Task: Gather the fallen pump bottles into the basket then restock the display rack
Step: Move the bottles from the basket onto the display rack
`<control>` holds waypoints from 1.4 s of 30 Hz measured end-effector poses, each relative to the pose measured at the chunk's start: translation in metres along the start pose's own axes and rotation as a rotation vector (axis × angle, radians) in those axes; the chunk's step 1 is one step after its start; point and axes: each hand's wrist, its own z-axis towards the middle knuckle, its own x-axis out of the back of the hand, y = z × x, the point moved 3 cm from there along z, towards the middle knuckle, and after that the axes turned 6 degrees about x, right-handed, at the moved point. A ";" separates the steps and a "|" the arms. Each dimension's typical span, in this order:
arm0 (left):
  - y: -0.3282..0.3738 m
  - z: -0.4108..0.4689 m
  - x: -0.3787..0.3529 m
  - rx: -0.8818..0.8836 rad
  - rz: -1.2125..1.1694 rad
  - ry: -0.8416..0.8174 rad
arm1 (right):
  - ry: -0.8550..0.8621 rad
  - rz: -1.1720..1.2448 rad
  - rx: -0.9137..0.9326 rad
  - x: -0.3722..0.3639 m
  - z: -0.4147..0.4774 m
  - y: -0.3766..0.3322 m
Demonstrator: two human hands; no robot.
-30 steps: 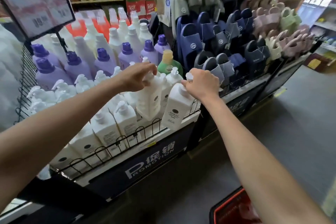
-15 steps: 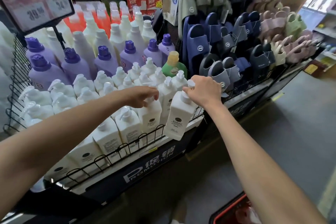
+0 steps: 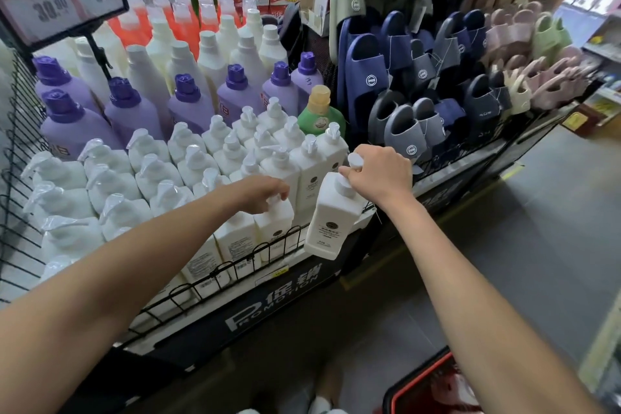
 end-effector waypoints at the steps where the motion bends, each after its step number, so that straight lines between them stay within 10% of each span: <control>1: -0.001 0.000 0.000 0.009 -0.004 0.006 | 0.003 0.004 -0.002 0.000 0.000 0.000; 12: 0.021 0.007 0.007 0.040 0.128 0.086 | -0.001 -0.007 -0.003 0.002 -0.009 0.009; 24: 0.084 -0.005 0.005 -0.137 -0.631 -0.013 | 0.000 -0.005 0.040 0.014 -0.007 0.009; 42: 0.110 0.013 0.056 -0.036 -0.754 0.401 | 0.361 0.371 0.069 0.048 0.025 0.038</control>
